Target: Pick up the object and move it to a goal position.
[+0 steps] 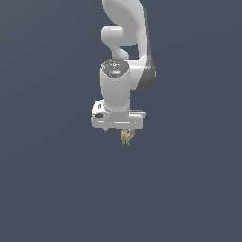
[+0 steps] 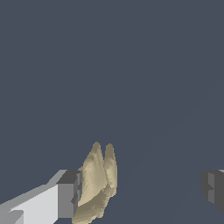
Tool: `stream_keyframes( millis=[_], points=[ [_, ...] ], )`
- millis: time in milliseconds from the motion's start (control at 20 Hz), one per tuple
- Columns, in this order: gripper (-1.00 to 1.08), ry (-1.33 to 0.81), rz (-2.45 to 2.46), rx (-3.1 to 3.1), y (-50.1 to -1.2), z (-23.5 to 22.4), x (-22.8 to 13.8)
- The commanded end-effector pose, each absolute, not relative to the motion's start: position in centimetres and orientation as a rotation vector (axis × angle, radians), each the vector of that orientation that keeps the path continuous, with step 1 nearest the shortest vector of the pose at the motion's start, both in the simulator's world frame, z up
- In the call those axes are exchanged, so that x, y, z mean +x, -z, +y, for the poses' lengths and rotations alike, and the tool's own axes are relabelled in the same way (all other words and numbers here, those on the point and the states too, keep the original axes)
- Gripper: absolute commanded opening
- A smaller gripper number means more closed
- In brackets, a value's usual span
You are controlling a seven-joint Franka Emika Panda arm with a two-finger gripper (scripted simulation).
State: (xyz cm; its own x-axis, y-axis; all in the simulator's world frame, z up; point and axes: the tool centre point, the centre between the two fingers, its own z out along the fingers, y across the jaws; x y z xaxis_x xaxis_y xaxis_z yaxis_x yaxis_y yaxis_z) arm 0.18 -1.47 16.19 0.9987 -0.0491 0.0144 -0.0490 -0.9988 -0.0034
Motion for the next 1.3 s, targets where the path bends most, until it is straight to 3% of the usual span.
stream_keyframes(
  millis=[0, 500, 1250],
  points=[
    [1.00, 0.023, 0.077, -3.138, -16.2, -1.5, 0.2],
    [1.00, -0.008, 0.184, -3.134, -14.9, -5.1, -0.8],
    [1.00, -0.006, 0.312, -3.125, -14.5, -3.4, -1.4]
  ],
)
